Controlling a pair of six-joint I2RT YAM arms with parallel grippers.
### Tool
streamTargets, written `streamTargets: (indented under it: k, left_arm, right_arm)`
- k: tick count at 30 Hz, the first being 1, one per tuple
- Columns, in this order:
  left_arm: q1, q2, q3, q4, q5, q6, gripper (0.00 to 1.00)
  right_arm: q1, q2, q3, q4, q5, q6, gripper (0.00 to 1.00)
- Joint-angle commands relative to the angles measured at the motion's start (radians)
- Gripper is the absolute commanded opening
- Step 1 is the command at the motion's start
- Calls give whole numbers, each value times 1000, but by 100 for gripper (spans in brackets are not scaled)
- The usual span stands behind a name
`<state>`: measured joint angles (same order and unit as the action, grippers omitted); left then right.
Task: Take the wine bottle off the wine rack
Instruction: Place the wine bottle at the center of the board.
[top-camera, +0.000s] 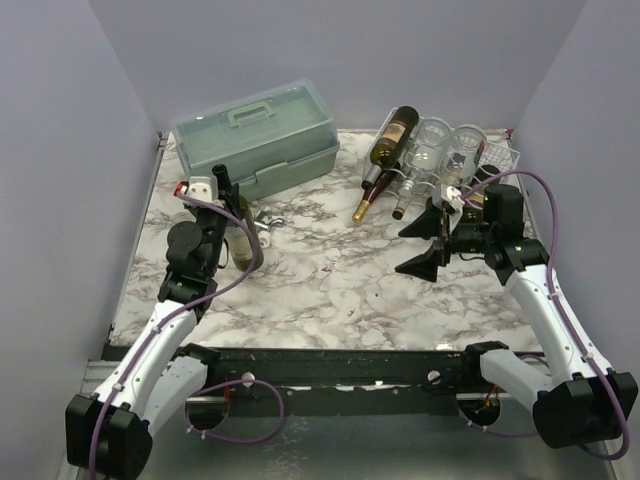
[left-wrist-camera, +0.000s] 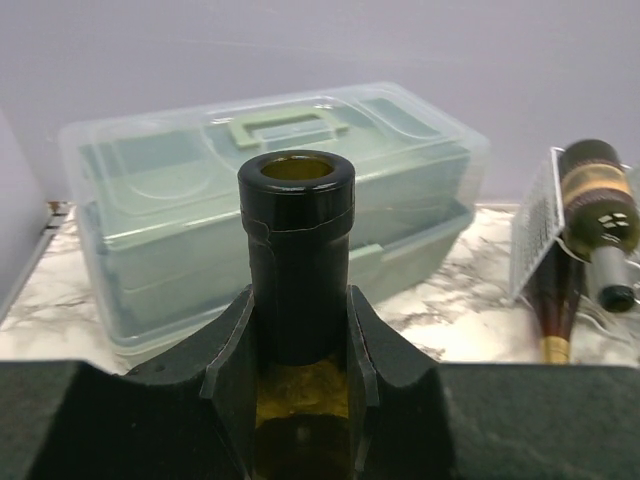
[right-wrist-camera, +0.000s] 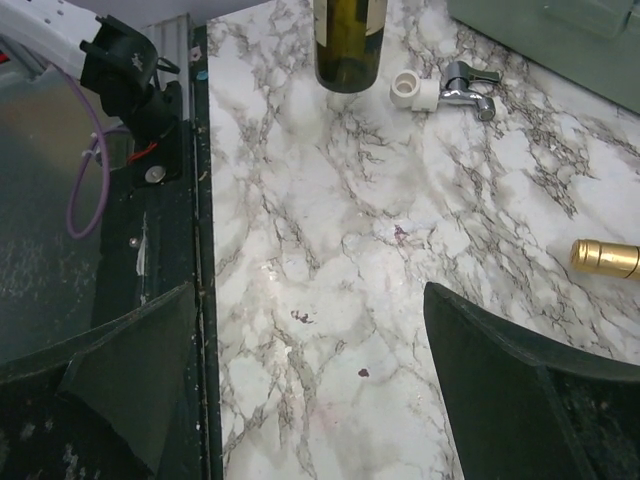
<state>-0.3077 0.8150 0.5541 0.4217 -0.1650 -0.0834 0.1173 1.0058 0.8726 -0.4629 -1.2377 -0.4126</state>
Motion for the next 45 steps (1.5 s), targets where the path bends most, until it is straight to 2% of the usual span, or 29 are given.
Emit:
streamTargets:
  k: [1, 13, 22, 33, 45]
  left_arm:
    - [96, 24, 84, 118, -36, 2, 0]
    - [380, 199, 43, 415, -13, 1, 0]
    - [524, 402, 89, 589, 59, 5, 0]
    - [565, 628, 227, 697, 87, 161, 0]
    - [594, 783, 332, 733, 137, 99, 0]
  right_arm:
    - [-5, -18, -1, 4, 1, -33, 99]
    - [-5, -9, 5, -17, 22, -55, 99]
    - [-5, 19, 12, -35, 32, -75, 99]
    - [-5, 65, 50, -134, 18, -159, 99]
    - [-6, 96, 60, -165, 18, -187, 99]
